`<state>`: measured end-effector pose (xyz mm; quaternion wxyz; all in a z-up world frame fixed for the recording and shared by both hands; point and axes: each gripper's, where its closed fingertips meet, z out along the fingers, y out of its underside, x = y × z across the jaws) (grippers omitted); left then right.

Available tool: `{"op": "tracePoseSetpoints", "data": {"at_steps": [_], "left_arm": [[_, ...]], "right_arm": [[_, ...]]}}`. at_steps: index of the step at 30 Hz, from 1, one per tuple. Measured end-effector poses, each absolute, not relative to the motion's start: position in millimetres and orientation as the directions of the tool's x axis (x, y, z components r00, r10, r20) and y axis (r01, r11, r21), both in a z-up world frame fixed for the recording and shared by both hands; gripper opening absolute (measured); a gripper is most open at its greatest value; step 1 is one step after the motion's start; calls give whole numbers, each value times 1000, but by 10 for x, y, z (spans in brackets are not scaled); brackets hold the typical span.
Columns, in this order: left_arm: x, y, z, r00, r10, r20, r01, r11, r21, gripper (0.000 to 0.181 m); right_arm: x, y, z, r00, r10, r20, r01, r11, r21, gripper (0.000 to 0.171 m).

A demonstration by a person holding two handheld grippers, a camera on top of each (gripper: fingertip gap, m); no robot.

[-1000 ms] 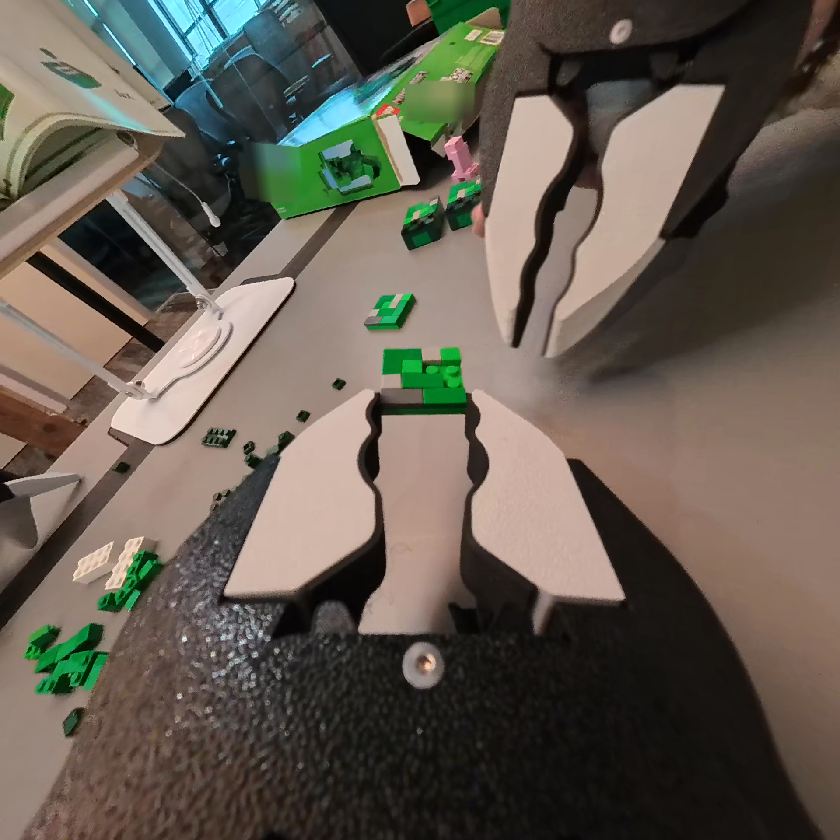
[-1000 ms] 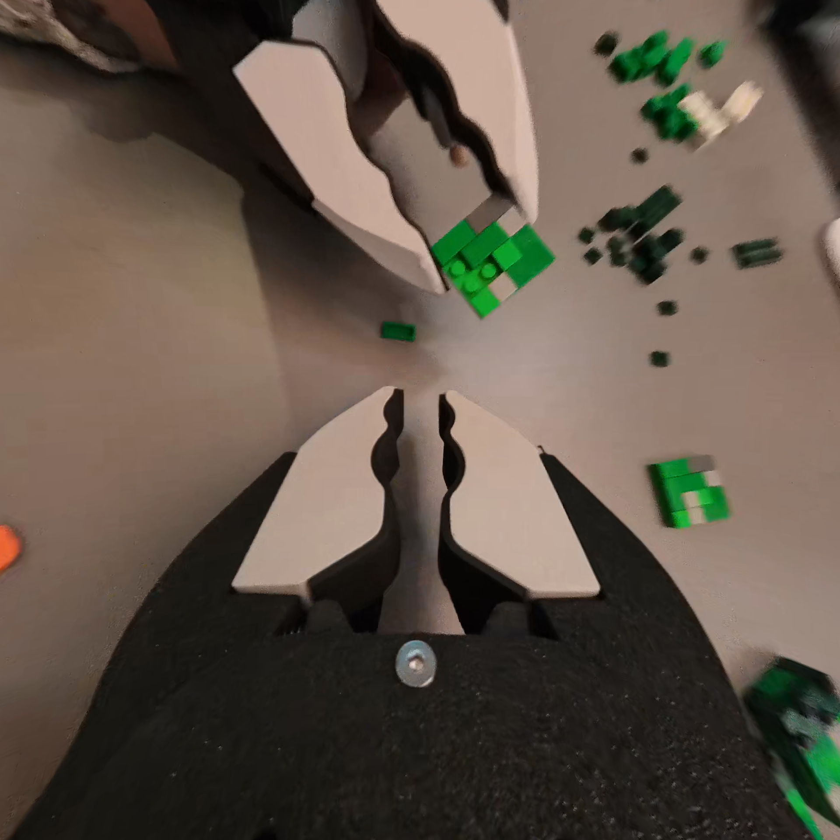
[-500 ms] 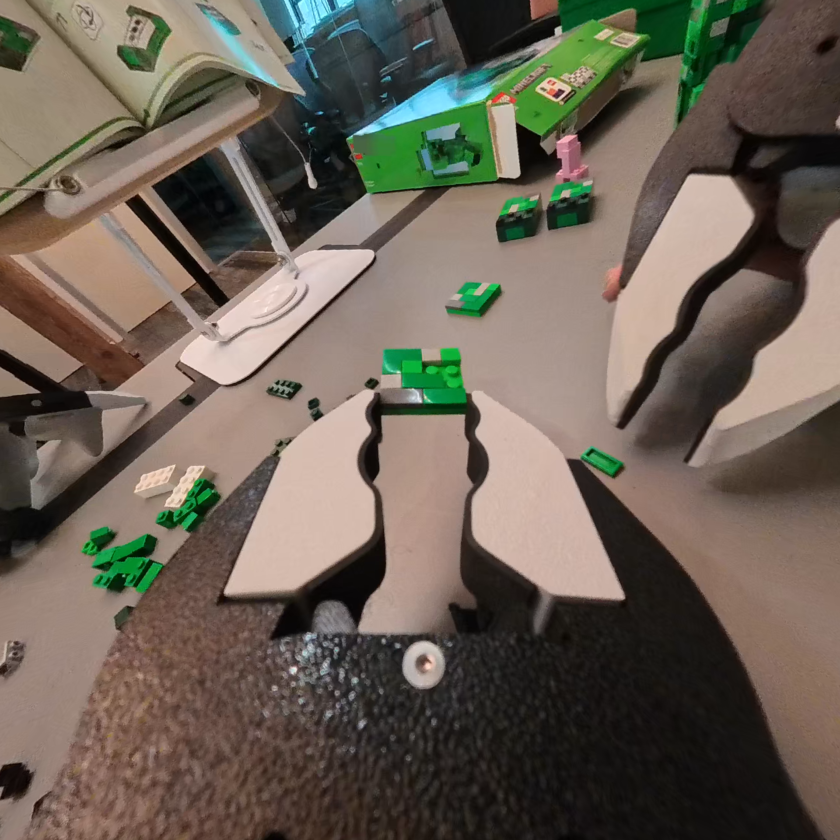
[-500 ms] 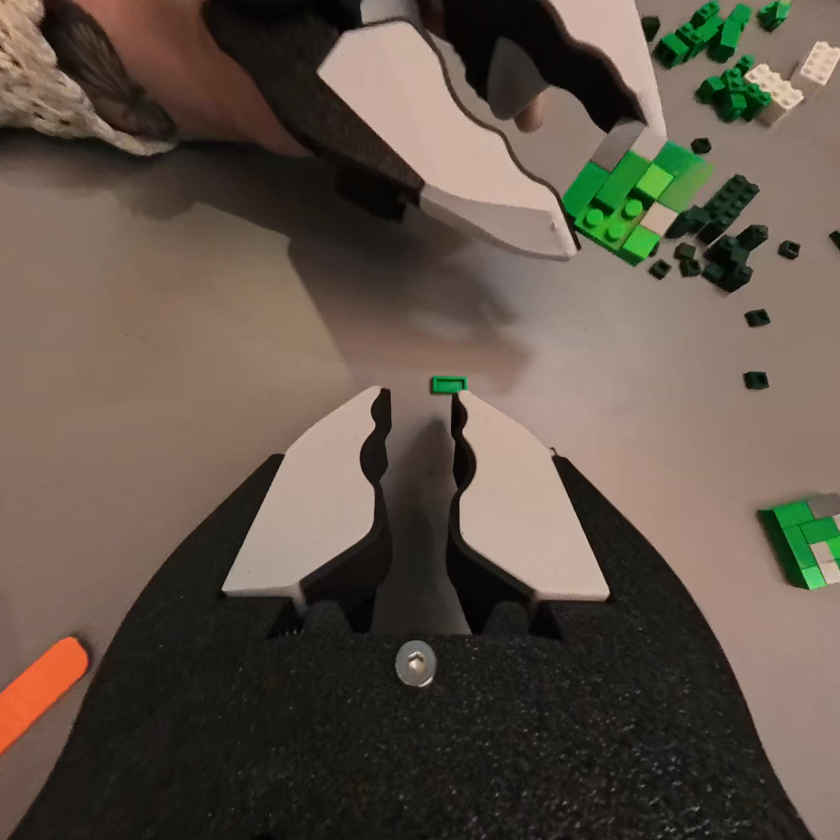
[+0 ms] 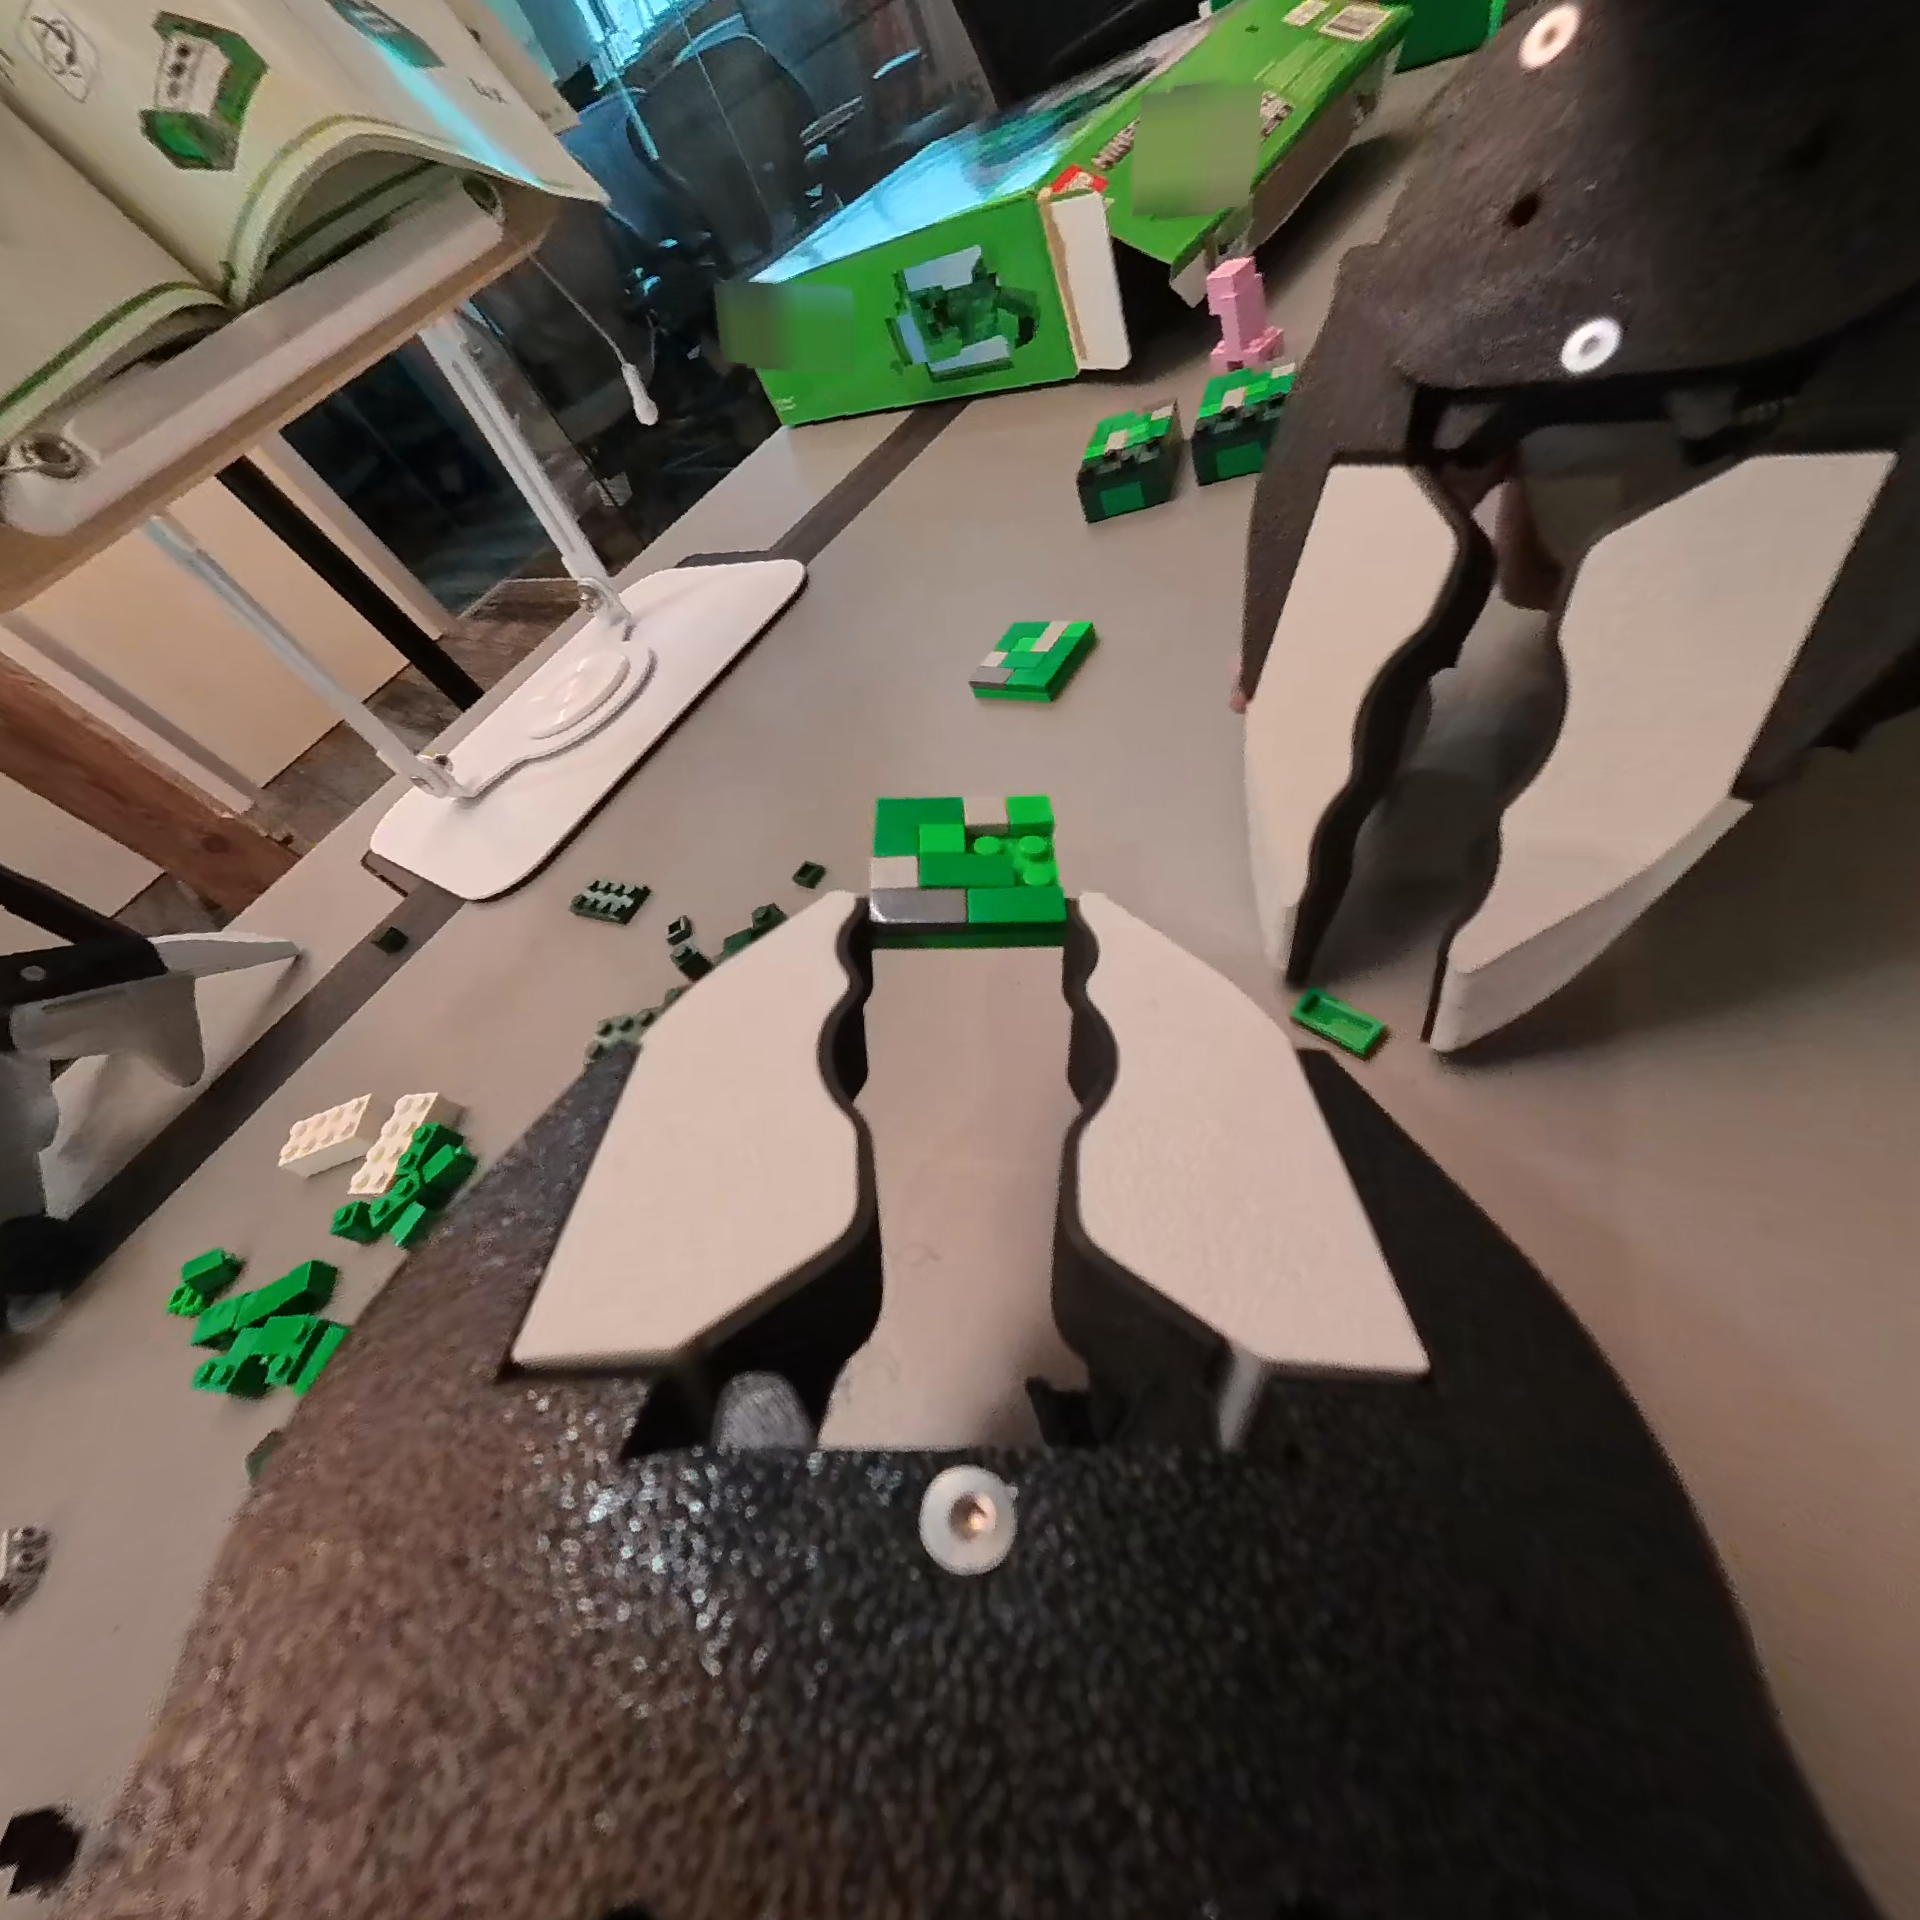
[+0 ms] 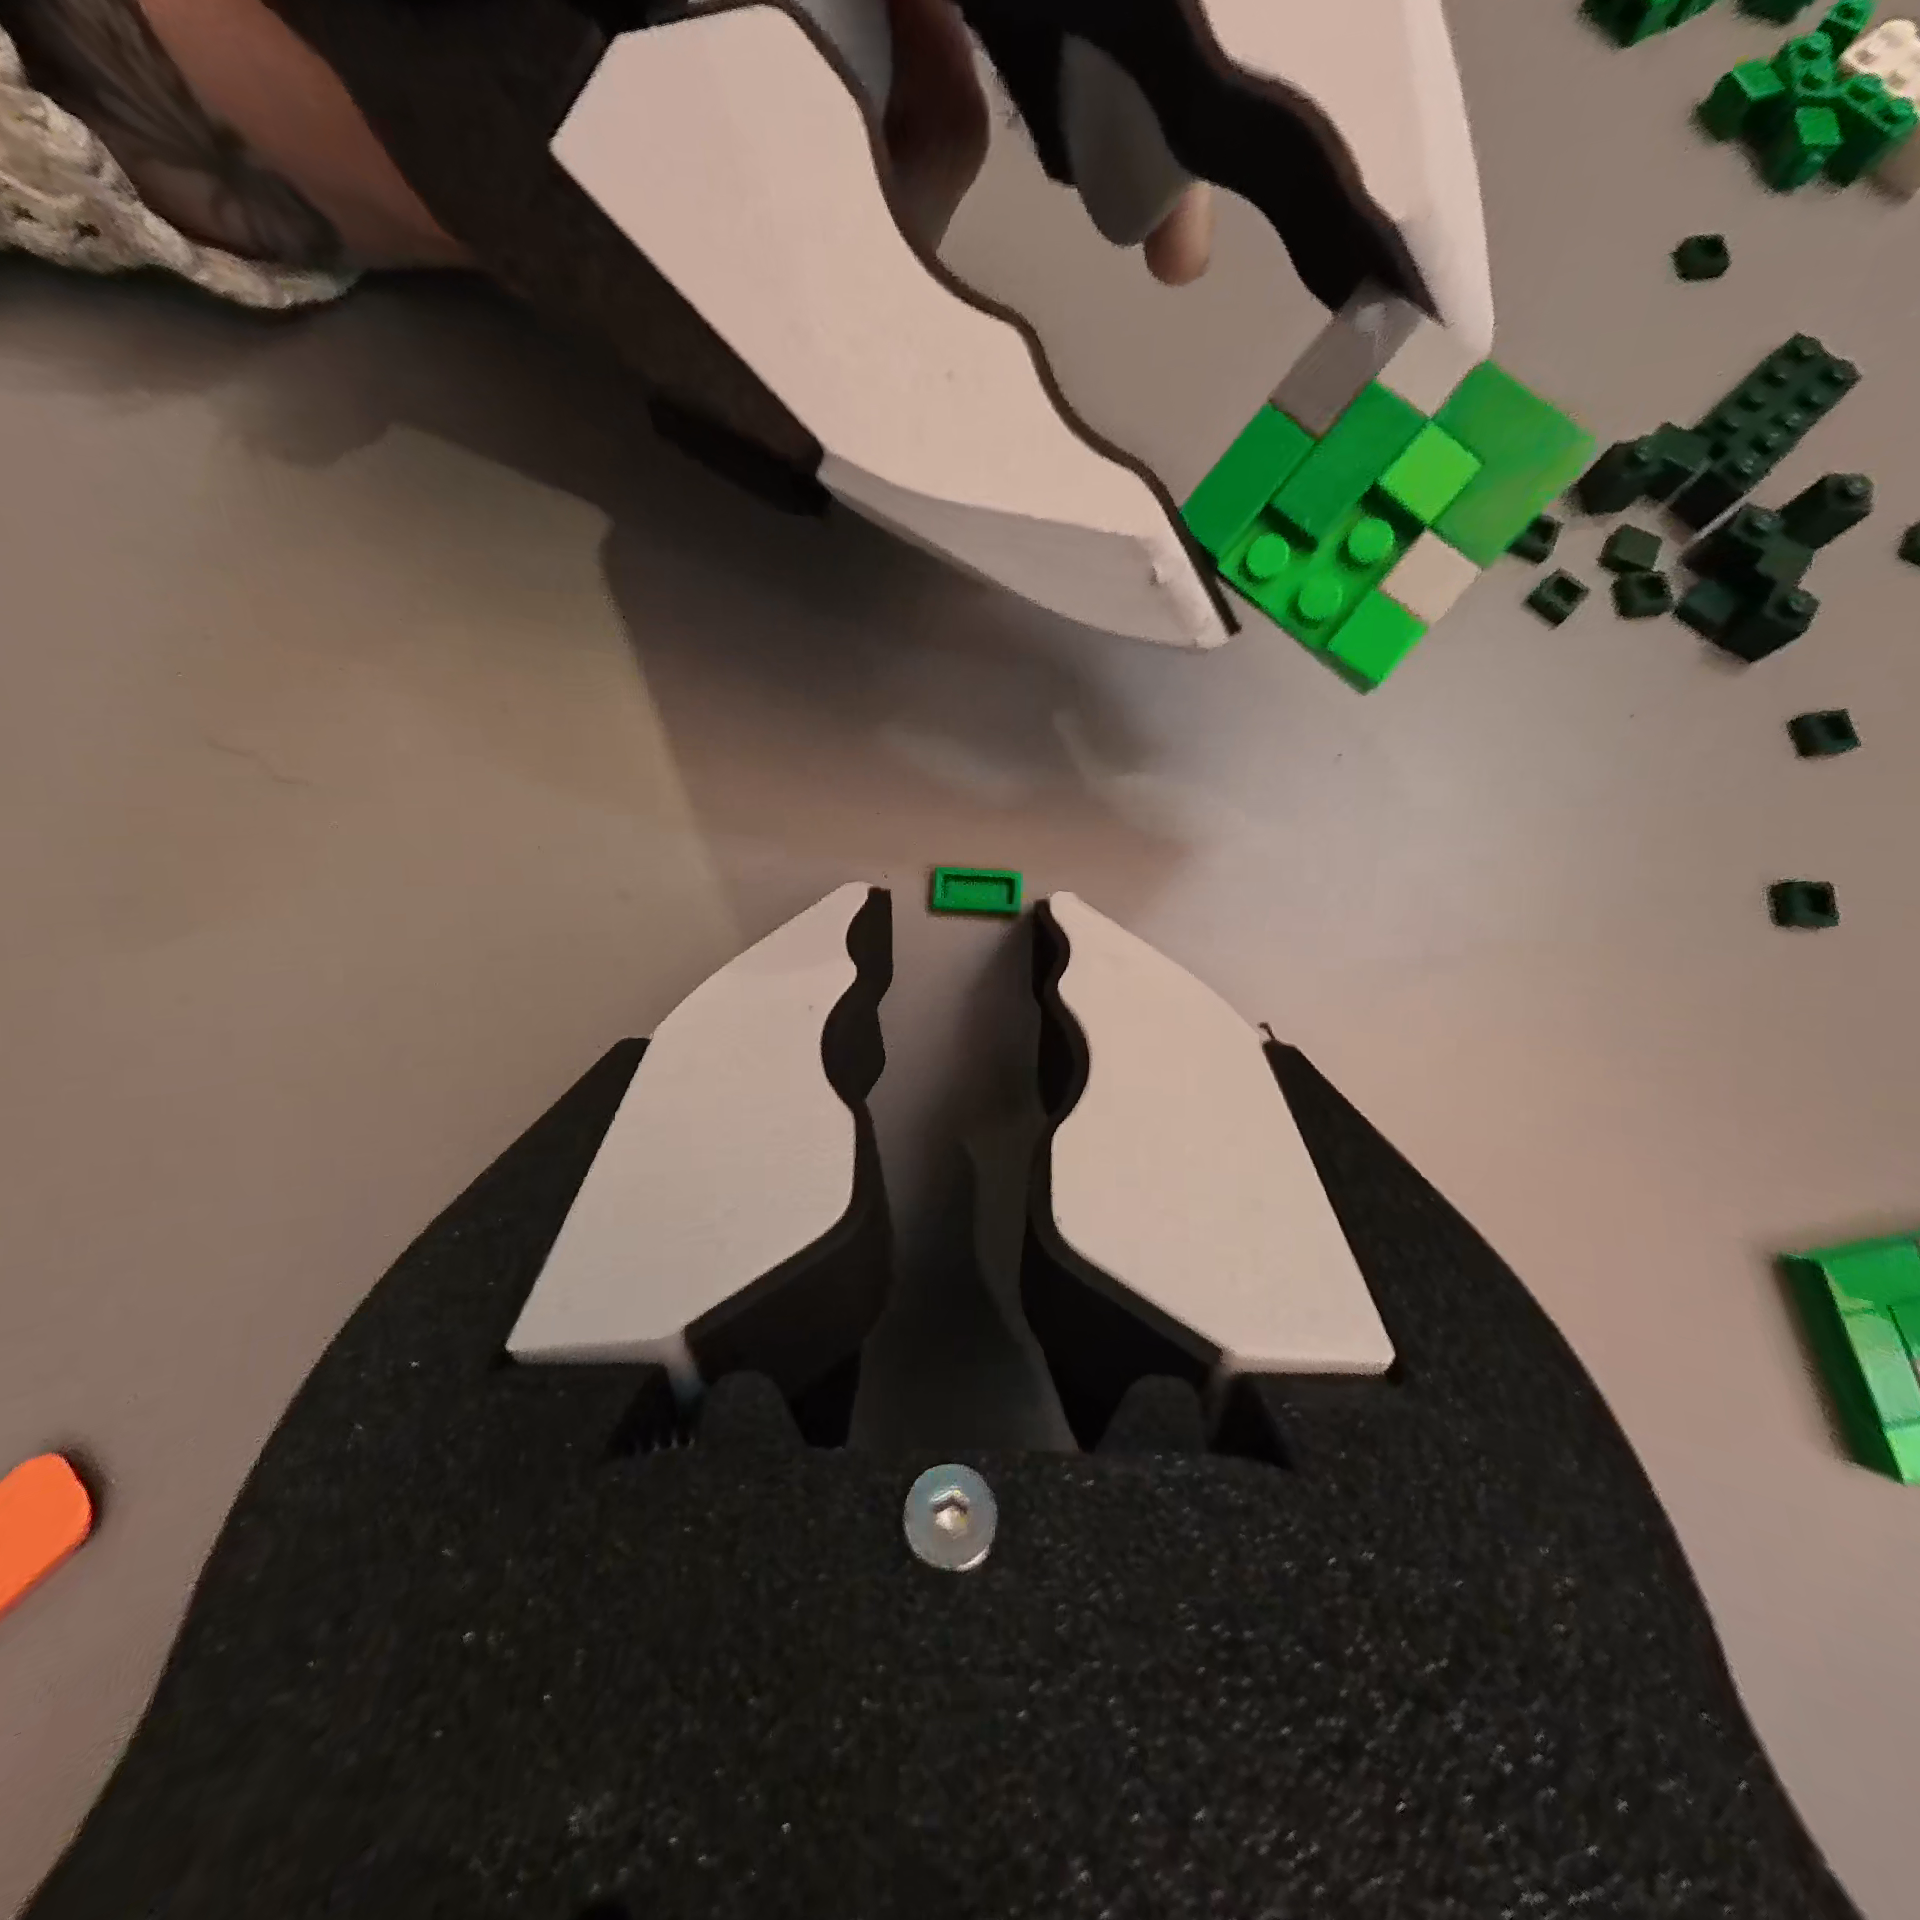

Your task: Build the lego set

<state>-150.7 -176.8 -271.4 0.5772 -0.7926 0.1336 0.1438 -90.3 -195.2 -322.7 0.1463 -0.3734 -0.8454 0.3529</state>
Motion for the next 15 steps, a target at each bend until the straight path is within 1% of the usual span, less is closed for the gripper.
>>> {"op": "tracePoseSetpoints", "data": {"at_steps": [5,7,9,15], "left_arm": [[-1512,-1777,-2681,944,-59,-324,-327,-281,-902,35],[-1515,-1778,-2673,947,-59,-315,-319,-278,-906,35],[-1505,-1775,-2682,944,-64,-325,-329,-282,-901,35],[-1399,-1762,-2726,919,-121,-375,-394,-283,-874,35]], "right_arm": [[-921,-1985,-3226,-691,722,-37,532,472,-703,24],[-934,-1979,-3229,-687,726,-37,539,474,-696,21],[-944,-1967,-3233,-687,726,-19,538,492,-684,15],[-924,-1905,-3222,-697,713,69,503,556,-661,15]]}}
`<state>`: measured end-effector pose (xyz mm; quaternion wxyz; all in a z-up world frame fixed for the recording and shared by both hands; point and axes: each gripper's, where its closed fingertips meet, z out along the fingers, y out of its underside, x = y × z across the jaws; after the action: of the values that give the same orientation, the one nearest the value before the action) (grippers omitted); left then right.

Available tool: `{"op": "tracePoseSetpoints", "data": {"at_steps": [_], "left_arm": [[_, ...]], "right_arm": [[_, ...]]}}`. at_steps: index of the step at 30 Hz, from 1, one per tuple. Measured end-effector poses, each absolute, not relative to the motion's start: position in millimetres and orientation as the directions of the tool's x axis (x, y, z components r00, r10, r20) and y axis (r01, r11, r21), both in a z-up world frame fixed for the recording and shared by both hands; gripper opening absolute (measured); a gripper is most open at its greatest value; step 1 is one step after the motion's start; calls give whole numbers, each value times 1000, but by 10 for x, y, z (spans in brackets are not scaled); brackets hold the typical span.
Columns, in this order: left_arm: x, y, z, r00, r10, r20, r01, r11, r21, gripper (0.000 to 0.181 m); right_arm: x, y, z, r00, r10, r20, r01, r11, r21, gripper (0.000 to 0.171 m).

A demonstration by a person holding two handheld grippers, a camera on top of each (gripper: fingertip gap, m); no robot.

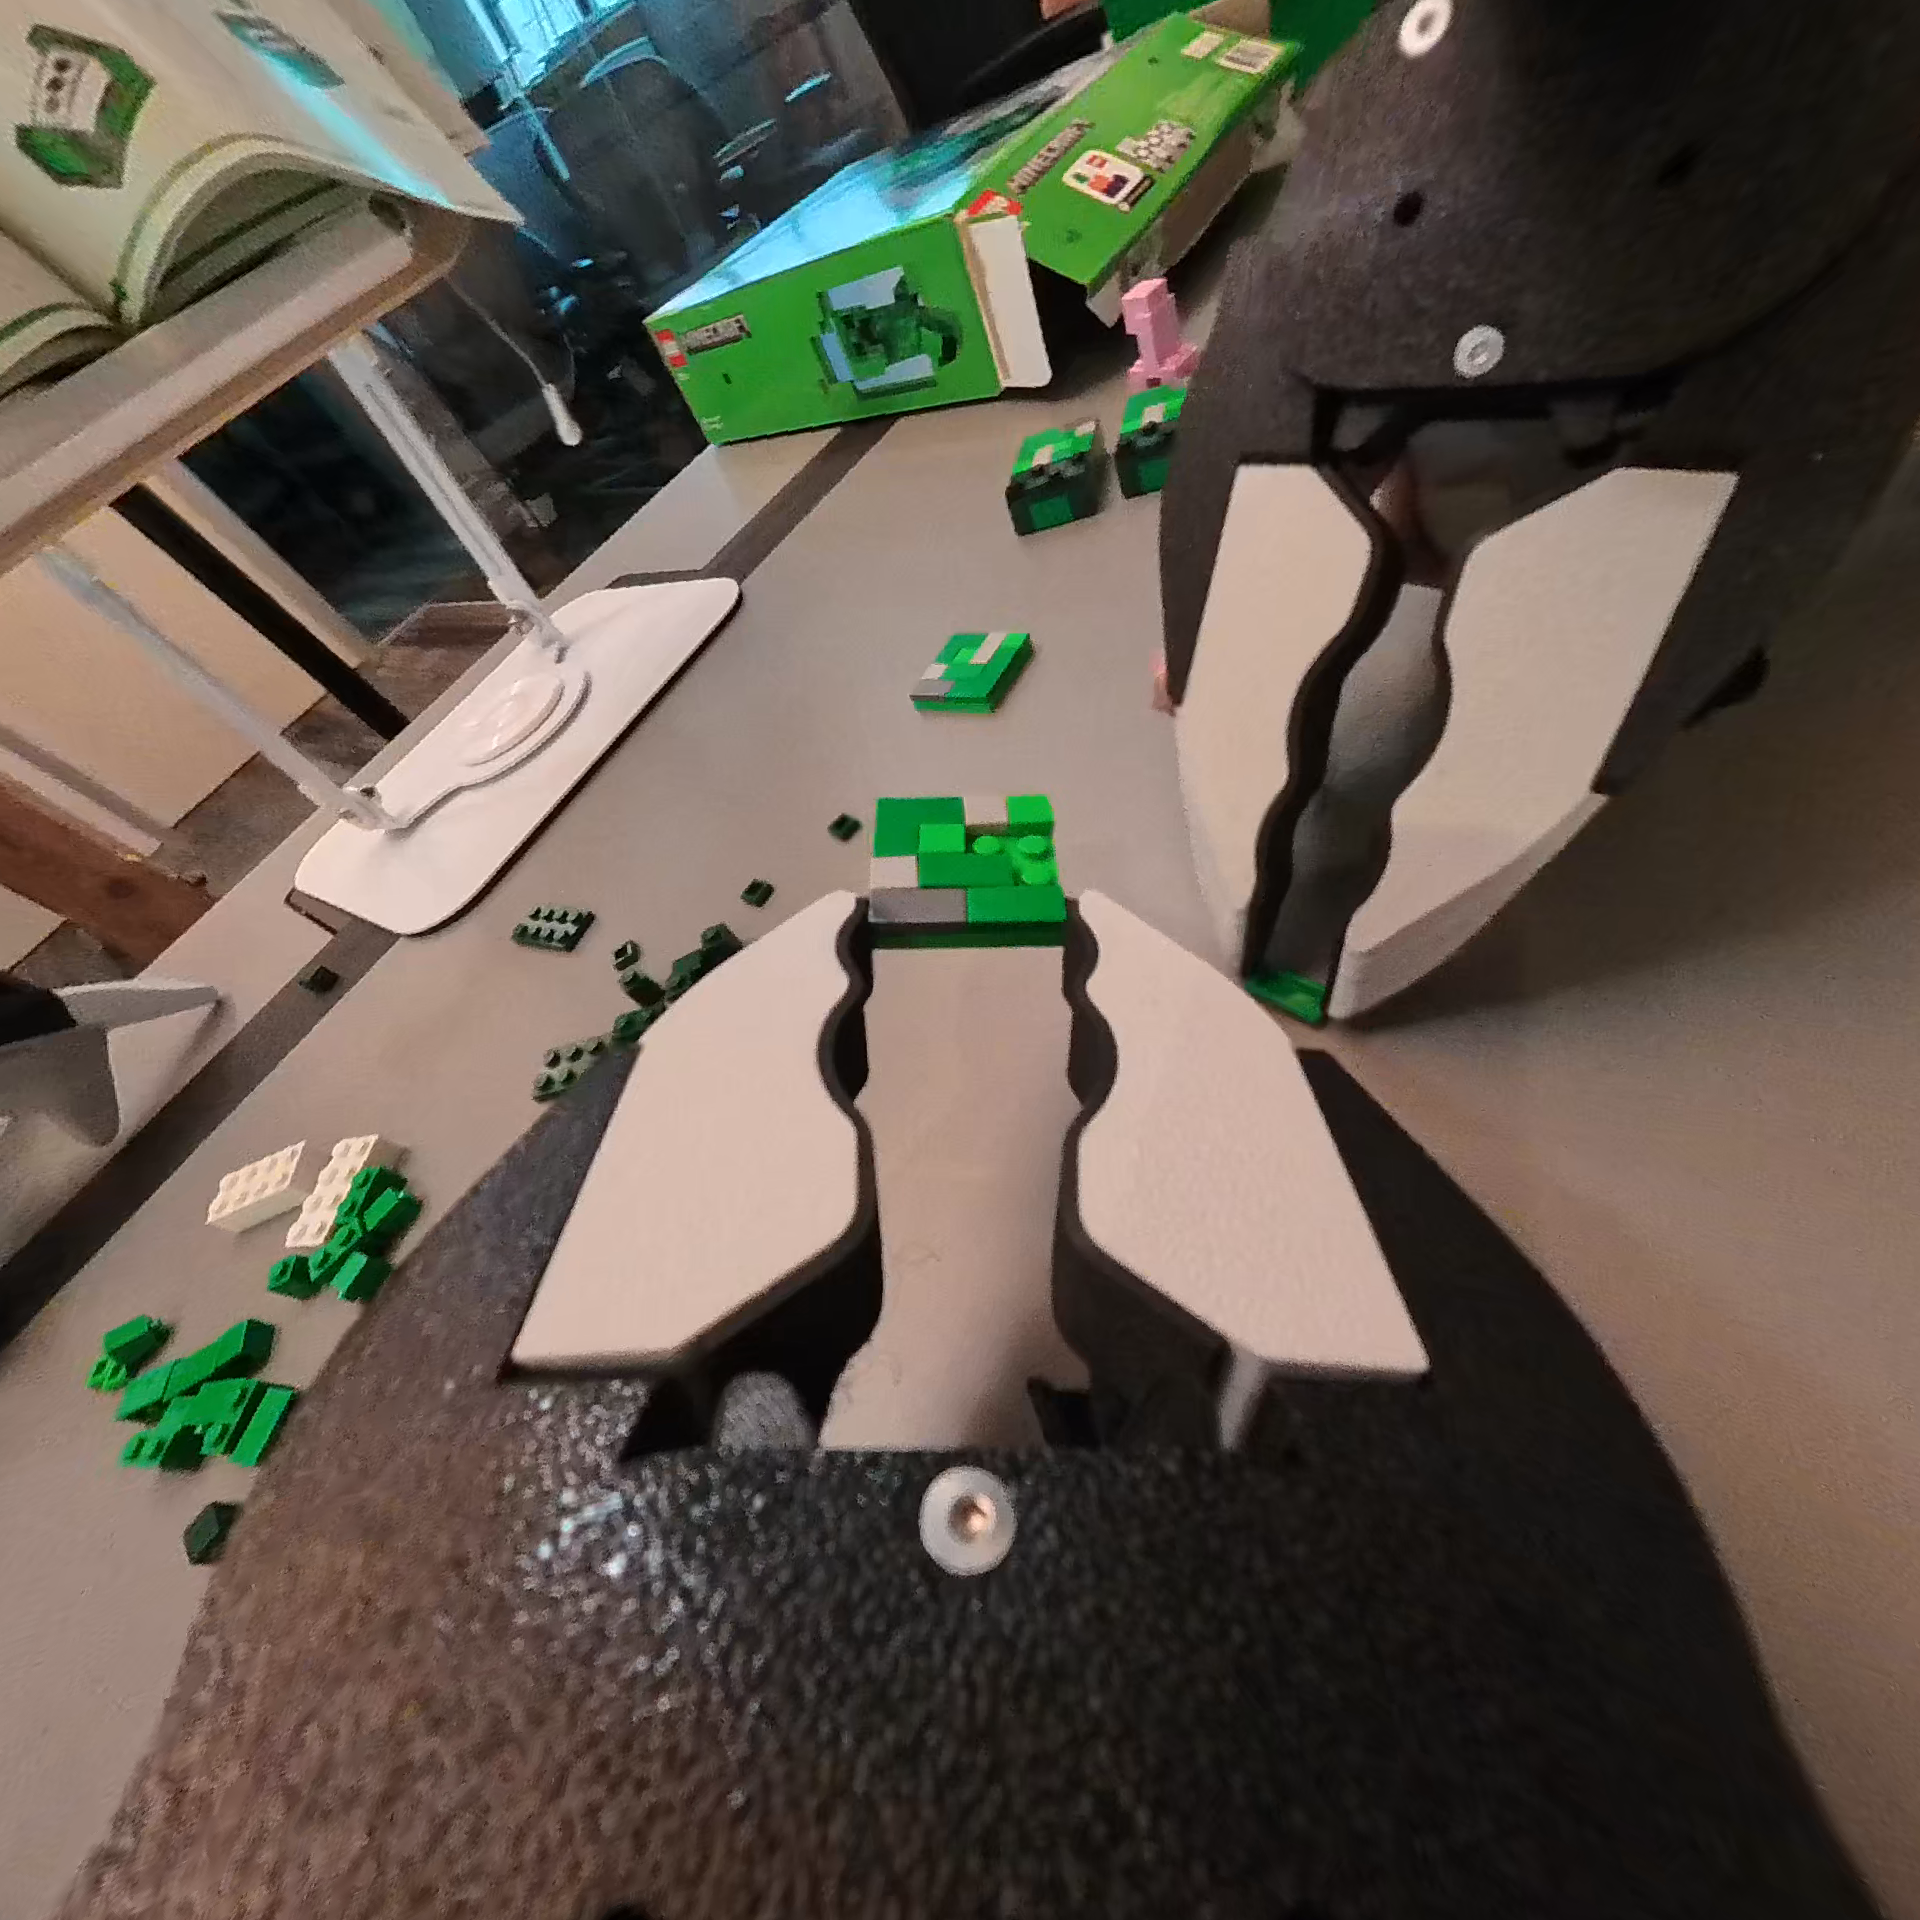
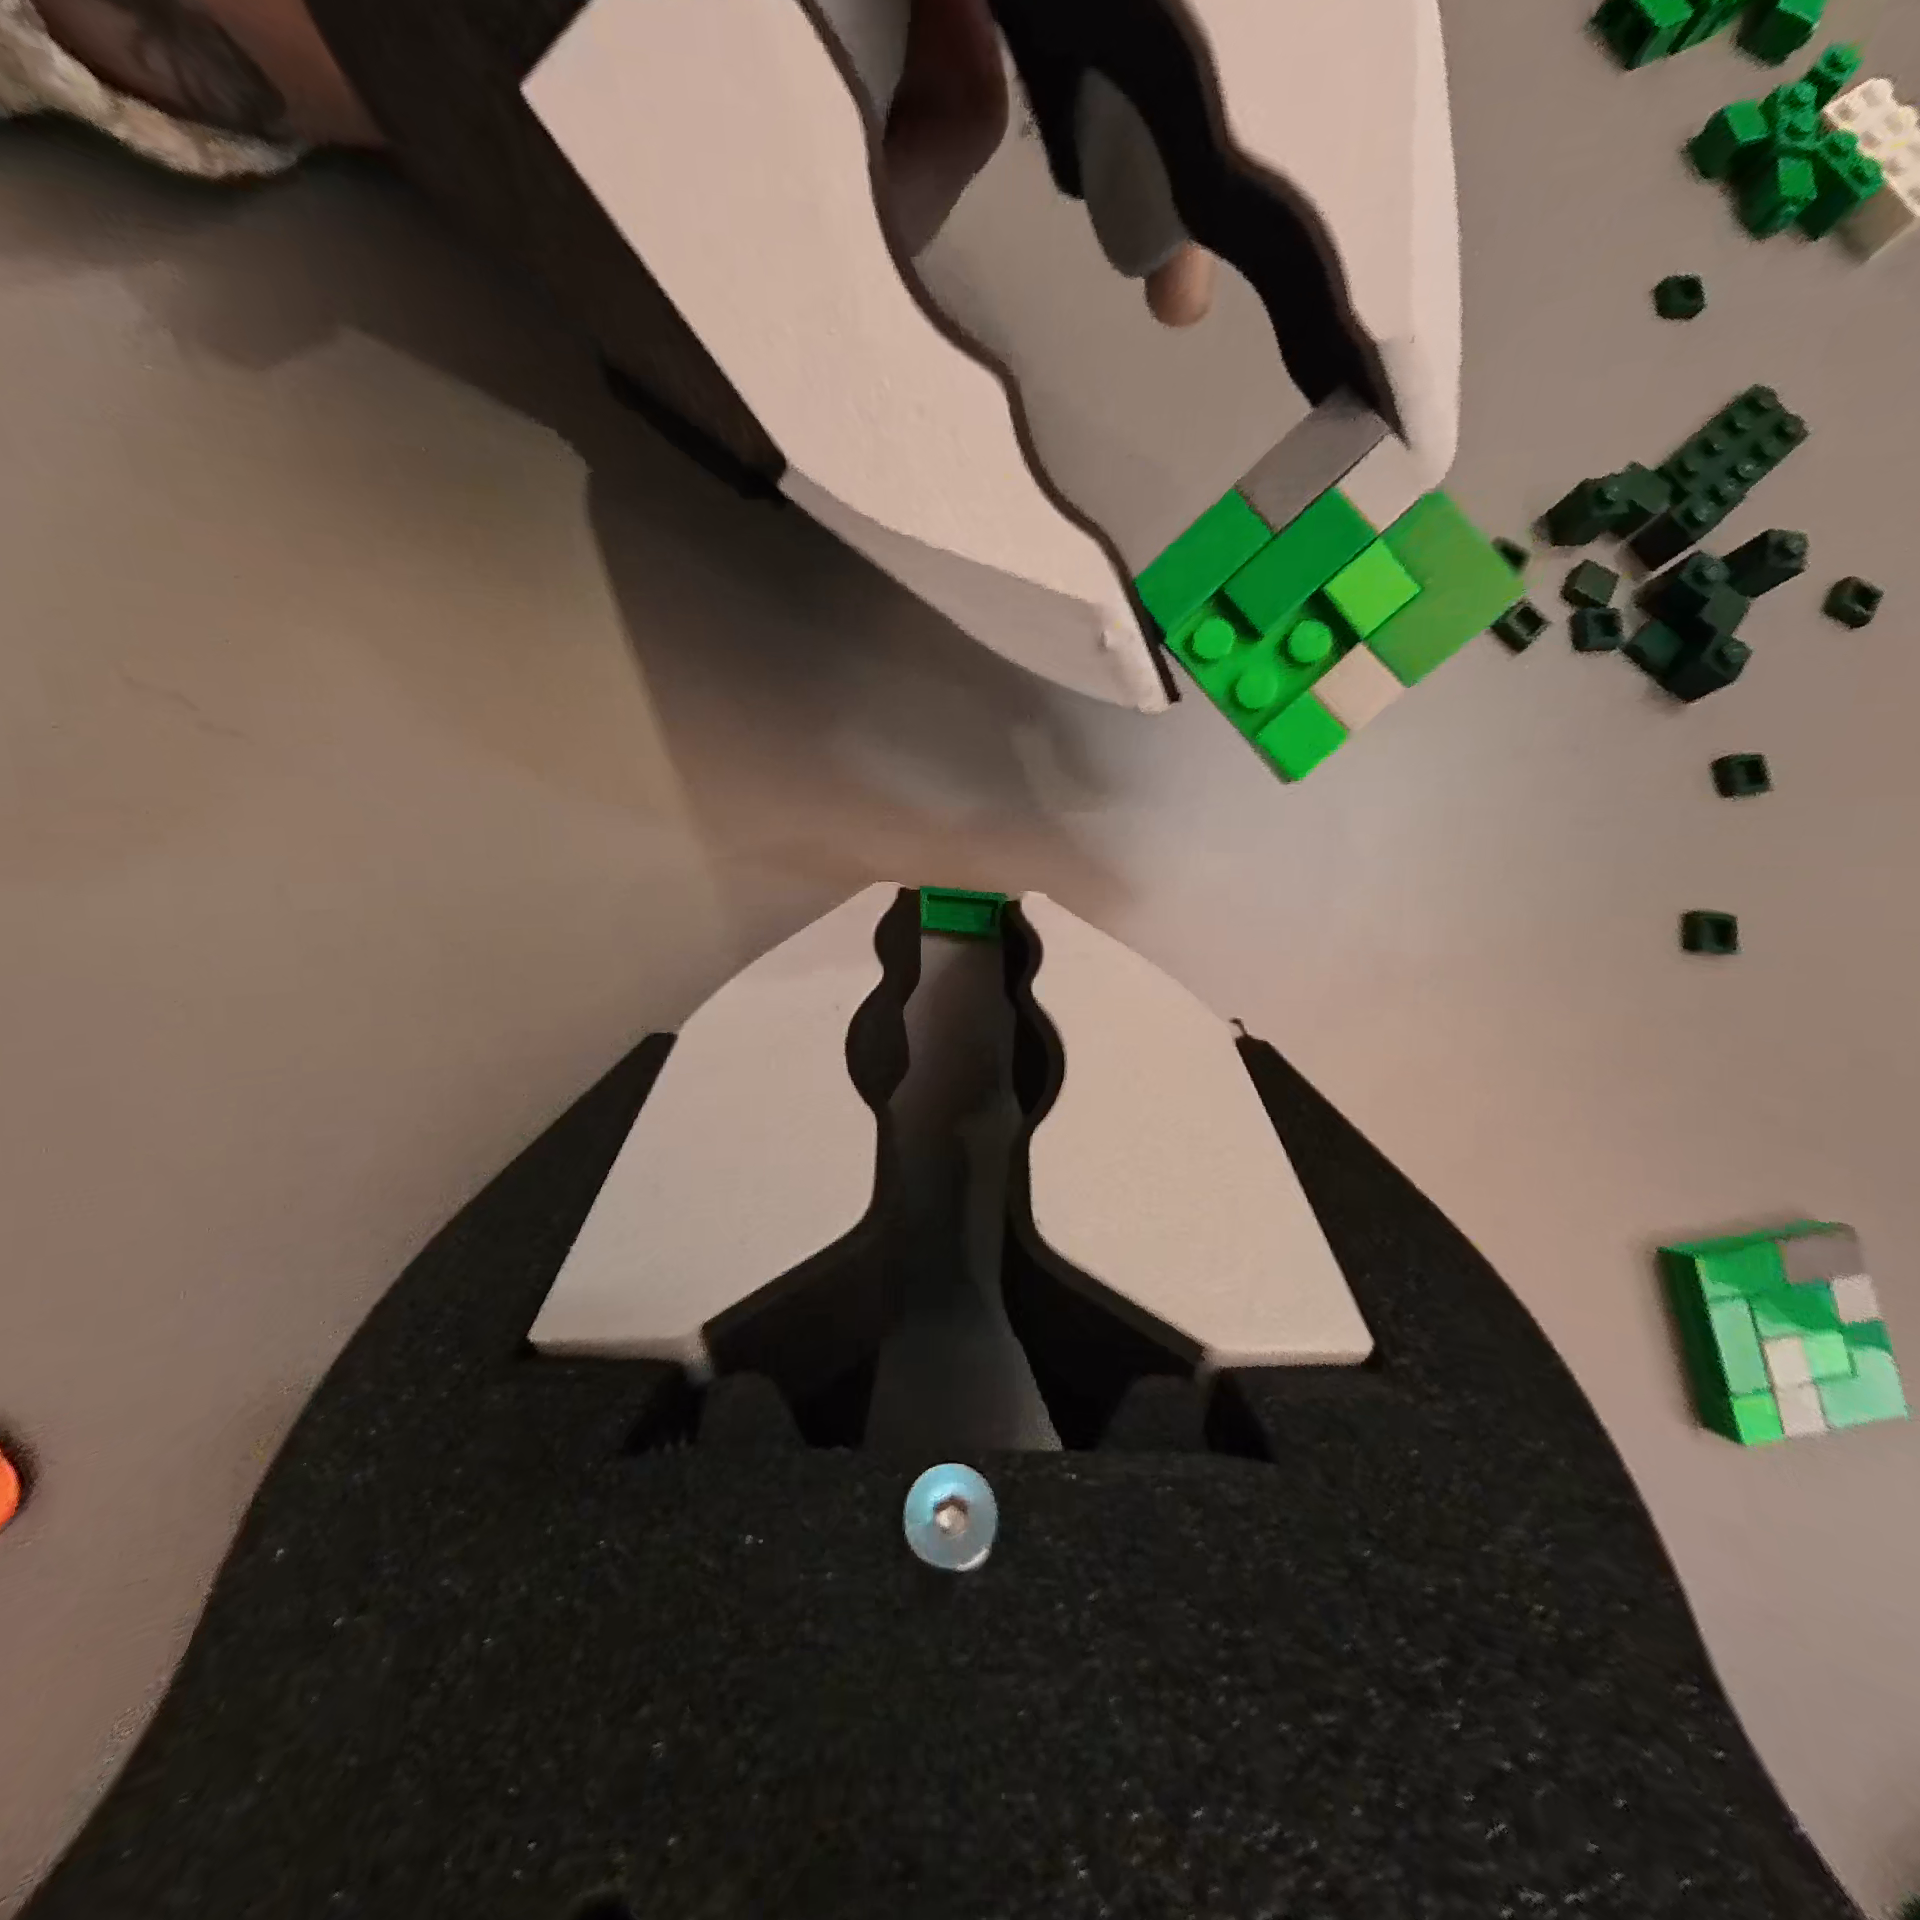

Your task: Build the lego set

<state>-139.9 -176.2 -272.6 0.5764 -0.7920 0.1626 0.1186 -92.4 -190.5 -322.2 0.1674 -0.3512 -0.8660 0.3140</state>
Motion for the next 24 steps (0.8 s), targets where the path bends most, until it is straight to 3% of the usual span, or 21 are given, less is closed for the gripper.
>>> {"op": "tracePoseSetpoints", "data": {"at_steps": [2,5,11,15,18,20,24], "left_arm": [[-1301,-1763,-2732,909,-180,-376,-413,-261,-872,35],[-1087,-1783,-2697,888,-282,-363,-423,-194,-885,35],[-1087,-1772,-2700,886,-264,-381,-436,-197,-878,35],[-1270,-1760,-2677,912,-163,-377,-407,-229,-884,35],[-1384,-1767,-2660,924,-103,-369,-383,-245,-891,35],[-1419,-1771,-2657,928,-85,-364,-373,-250,-893,35],[-1411,-1770,-2666,924,-89,-373,-383,-252,-889,35]], "right_arm": [[-918,-1867,-3191,-685,723,84,499,551,-669,15],[-919,-1805,-3115,-668,734,125,469,545,-695,1],[-843,-1621,-3125,-626,771,114,507,514,-692,6],[-763,-1649,-3118,-580,814,-25,594,402,-697,10],[-715,-1601,-3199,-342,917,-205,788,161,-594,23],[-721,-1761,-3121,-299,909,-290,779,57,-624,20],[-641,-1947,-3155,-385,907,-171,758,206,-618,13]]}}
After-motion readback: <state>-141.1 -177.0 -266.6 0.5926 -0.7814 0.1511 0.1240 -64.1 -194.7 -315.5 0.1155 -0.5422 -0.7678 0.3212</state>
